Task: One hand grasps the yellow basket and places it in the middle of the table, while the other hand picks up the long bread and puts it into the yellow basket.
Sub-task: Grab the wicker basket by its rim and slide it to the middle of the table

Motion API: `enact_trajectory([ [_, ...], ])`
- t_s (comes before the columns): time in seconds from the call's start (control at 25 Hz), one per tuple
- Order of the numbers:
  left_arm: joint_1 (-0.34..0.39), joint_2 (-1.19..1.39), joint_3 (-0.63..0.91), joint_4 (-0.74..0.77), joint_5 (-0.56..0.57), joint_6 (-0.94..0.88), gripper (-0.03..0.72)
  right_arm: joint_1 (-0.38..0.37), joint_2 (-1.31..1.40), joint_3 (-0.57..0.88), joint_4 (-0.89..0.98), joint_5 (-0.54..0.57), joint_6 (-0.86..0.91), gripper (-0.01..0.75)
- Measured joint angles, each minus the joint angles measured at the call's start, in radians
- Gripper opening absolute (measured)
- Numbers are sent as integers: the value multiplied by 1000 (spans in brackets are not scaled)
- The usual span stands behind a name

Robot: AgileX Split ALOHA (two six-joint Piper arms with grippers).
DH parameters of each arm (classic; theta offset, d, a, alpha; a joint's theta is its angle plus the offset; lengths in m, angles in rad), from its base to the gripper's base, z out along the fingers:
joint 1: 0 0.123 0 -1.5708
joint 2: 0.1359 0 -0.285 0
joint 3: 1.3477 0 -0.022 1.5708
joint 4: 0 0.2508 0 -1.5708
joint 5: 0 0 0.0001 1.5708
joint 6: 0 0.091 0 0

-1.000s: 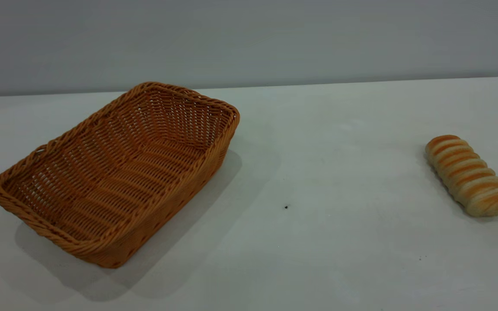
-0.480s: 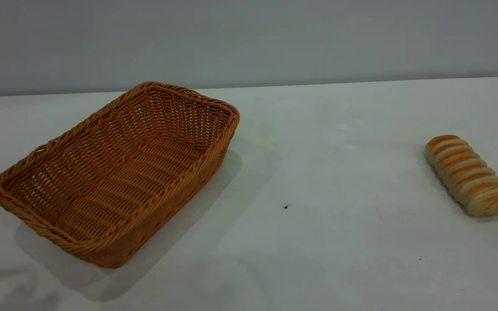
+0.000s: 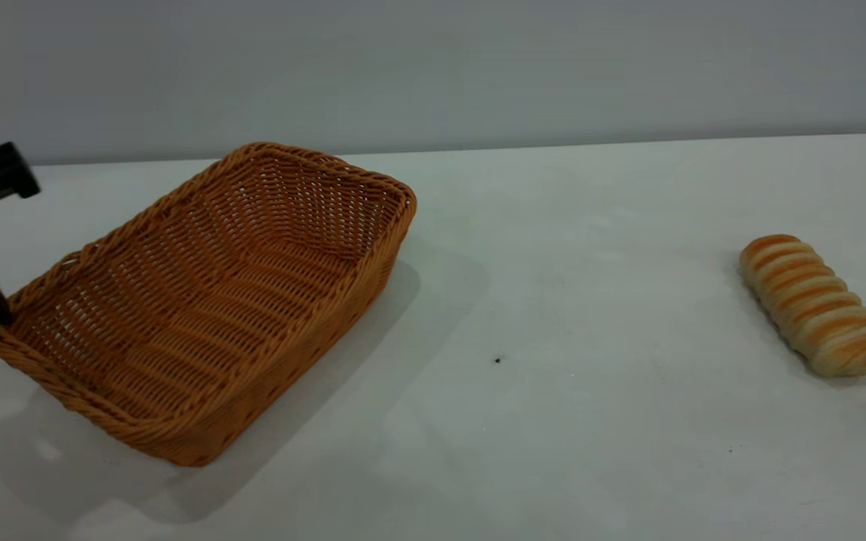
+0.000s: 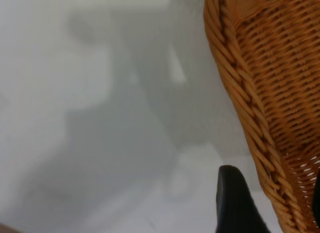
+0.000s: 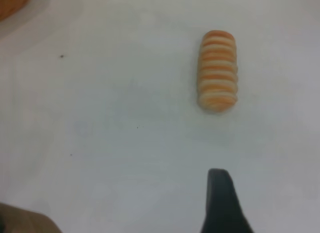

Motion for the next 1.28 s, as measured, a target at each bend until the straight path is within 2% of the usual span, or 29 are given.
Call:
enact_trajectory([
  [0.44,0,218,-171,-96,126,20,422,0,0,0,39,4,-1,507],
  [1.04,0,395,-273,-122,144,24,422,0,0,0,49,6,-5,507],
  [1.28,0,460,-286,-121,54,27,422,0,0,0,49,7,-5,507],
])
